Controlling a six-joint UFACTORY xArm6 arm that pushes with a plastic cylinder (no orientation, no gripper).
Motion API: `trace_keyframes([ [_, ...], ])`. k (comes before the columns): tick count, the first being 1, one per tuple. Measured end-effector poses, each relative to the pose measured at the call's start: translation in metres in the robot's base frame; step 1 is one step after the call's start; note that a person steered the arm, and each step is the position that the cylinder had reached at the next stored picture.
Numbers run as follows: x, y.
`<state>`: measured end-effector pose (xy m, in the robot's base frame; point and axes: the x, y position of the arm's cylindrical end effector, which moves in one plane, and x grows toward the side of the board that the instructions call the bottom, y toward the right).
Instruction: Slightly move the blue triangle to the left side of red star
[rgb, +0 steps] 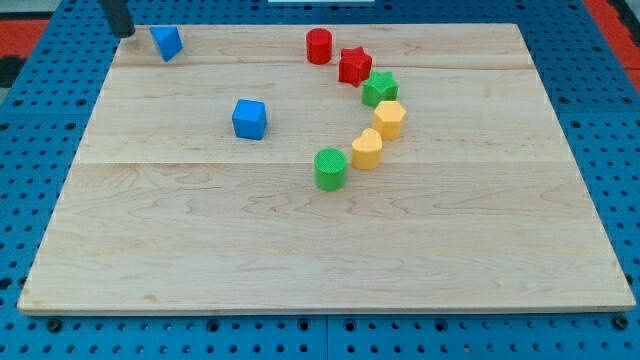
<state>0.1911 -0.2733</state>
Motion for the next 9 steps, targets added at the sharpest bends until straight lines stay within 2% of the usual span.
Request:
trace_keyframes([
  [1, 0.024, 0.063],
  [3, 0.091, 0.110],
  [4, 0.070, 0.091],
  [5, 0.046, 0.100],
  [7, 0.046, 0.103],
  [8, 0.060, 0.110],
  [9, 0.091, 0.147],
])
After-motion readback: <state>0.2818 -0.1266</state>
